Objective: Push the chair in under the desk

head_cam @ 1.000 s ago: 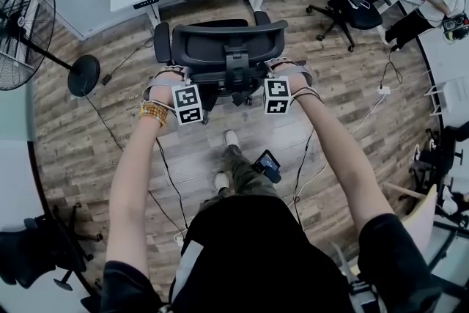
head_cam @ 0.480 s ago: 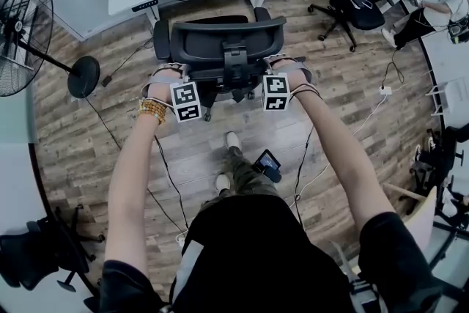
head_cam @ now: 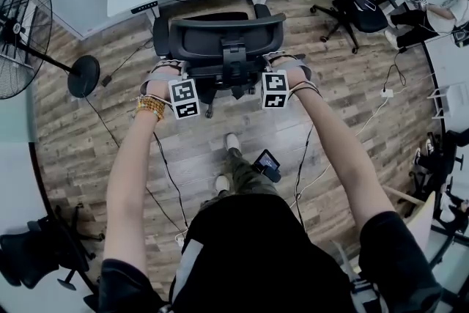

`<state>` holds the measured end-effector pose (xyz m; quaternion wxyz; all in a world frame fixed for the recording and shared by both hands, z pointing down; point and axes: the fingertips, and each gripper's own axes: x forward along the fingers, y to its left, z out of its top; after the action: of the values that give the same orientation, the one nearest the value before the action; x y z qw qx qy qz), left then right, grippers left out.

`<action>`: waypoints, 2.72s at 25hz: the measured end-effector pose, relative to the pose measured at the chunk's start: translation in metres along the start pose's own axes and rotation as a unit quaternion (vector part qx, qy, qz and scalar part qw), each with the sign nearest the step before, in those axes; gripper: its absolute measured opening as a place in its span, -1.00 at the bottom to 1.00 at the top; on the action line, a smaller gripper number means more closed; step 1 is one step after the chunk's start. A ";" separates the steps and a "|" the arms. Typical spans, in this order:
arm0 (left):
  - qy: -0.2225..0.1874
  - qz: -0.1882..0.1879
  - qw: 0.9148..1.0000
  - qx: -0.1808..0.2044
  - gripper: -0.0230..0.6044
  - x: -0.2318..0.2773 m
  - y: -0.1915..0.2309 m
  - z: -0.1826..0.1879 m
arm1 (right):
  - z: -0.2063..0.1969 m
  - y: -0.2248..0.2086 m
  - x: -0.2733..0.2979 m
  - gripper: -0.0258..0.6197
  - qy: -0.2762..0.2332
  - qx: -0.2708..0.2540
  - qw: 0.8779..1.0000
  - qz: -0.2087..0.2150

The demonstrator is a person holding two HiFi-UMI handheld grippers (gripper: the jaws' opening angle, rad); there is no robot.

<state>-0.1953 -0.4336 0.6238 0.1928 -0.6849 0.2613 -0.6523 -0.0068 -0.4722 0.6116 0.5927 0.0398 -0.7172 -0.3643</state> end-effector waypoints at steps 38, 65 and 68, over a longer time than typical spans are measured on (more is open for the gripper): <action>0.027 0.004 0.999 -0.031 -0.76 0.068 0.098 -0.016 | -0.038 -0.111 0.071 -0.80 -0.025 -0.035 0.999 -0.001; 0.036 0.002 0.998 -0.045 -0.76 0.106 0.148 -0.041 | -0.042 -0.171 0.114 -0.79 -0.036 -0.050 0.998 0.001; 0.037 0.004 0.998 -0.045 -0.76 0.107 0.151 -0.043 | -0.042 -0.174 0.116 -0.79 -0.037 -0.052 0.998 -0.002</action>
<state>-0.2524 -0.6145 0.6210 0.1541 -0.6673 0.2999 -0.6641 -0.0697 -0.6761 0.6090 0.5664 -0.0034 -0.7189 -0.4030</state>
